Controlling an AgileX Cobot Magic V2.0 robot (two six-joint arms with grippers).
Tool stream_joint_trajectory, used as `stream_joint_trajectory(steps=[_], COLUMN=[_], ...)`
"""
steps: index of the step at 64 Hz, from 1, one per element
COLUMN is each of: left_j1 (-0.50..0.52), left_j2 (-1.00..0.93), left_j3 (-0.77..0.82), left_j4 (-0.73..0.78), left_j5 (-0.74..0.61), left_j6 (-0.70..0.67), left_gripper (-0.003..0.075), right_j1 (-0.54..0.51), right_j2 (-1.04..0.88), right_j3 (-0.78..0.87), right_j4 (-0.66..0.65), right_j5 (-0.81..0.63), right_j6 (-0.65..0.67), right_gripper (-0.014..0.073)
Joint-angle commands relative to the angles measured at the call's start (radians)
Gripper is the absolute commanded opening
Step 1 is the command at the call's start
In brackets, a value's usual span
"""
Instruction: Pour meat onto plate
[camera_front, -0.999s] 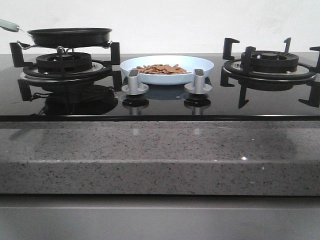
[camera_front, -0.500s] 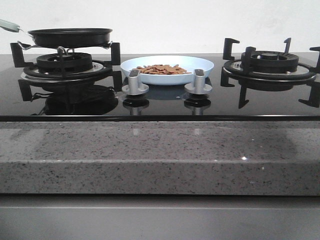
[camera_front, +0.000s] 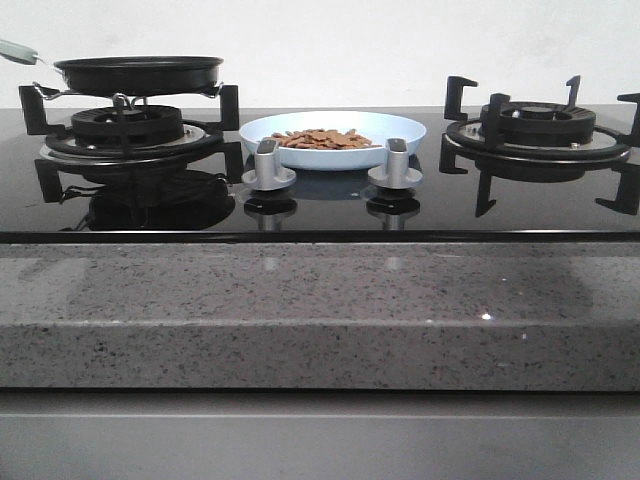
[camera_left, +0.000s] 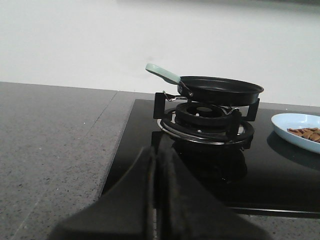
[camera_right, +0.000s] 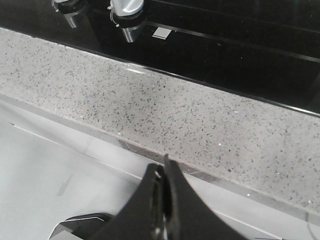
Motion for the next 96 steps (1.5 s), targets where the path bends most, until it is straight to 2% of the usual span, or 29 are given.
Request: stream_joint_trajectory(steps=[1, 75, 78, 82, 96], left_j1=[-0.009, -0.009, -0.009, -0.009, -0.009], left_j2=[-0.018, -0.018, -0.018, -0.018, -0.018], left_j3=[0.008, 0.008, 0.008, 0.008, 0.008], left_j4=[0.009, 0.009, 0.009, 0.009, 0.009], left_j5=[-0.089, -0.089, -0.089, -0.089, -0.089], left_j6=[-0.001, -0.001, -0.001, -0.001, -0.001], left_gripper=[-0.002, -0.002, -0.002, -0.002, -0.002], right_j1=[-0.003, -0.003, -0.007, -0.03, -0.133], right_j2=[0.003, -0.004, -0.025, -0.065, -0.273], right_j3=[-0.027, -0.026, -0.025, -0.009, 0.204], right_j4=[0.002, 0.002, -0.026, -0.073, -0.134], right_j5=[-0.056, -0.055, -0.062, -0.098, -0.457], right_j6=[-0.003, -0.003, -0.017, -0.02, -0.06], right_gripper=[-0.0069, -0.0069, -0.0069, -0.0069, -0.0069])
